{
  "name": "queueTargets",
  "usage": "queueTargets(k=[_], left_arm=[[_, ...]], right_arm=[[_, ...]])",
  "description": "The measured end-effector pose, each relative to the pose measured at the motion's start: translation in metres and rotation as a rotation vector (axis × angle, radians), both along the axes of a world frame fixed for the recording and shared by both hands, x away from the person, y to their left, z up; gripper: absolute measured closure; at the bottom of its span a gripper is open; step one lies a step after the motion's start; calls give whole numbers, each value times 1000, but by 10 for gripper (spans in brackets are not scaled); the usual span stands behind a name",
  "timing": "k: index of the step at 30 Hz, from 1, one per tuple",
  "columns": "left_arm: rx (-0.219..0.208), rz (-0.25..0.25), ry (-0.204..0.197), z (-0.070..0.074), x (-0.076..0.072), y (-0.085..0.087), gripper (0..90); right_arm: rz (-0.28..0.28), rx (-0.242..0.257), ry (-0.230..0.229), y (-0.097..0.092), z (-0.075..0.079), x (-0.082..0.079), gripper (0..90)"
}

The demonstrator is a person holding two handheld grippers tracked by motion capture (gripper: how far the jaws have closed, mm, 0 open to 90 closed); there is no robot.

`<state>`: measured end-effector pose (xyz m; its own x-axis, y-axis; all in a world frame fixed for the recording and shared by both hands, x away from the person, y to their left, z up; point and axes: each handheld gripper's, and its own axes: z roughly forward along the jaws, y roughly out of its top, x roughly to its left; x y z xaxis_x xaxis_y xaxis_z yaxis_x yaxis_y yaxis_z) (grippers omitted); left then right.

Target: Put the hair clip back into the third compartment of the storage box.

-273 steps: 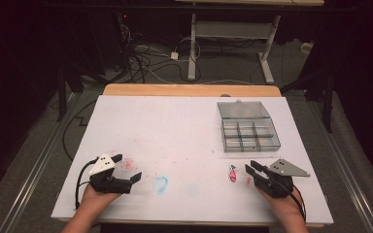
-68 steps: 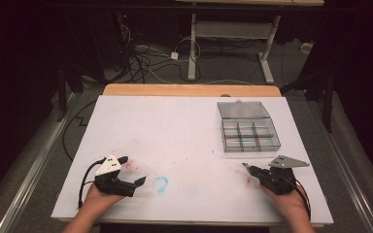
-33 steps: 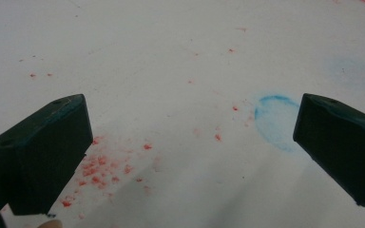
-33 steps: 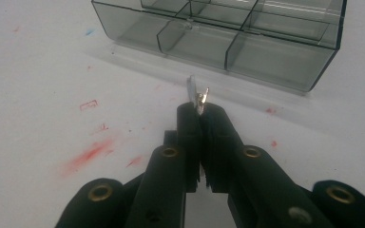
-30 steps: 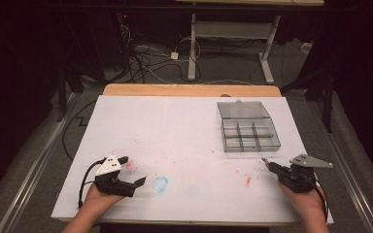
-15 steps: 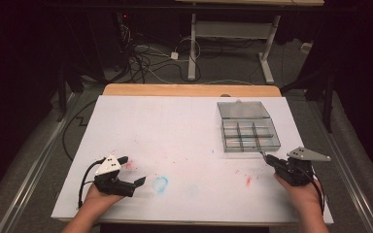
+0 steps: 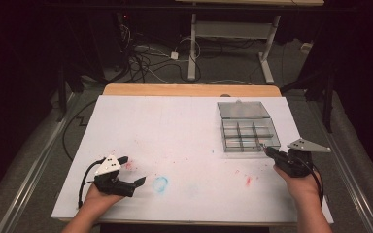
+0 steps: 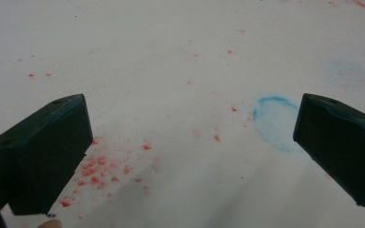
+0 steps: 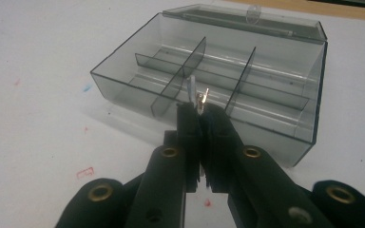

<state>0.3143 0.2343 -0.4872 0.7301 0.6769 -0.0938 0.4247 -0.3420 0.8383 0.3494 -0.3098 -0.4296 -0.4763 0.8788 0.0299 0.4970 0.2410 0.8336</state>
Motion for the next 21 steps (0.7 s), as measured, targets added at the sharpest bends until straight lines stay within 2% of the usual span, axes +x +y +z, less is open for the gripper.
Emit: queueTargets(k=[21], left_arm=[[-1,-4,-2,0,-1,0,0]], right_arm=[[-45,-50,25,2,7,45,878]])
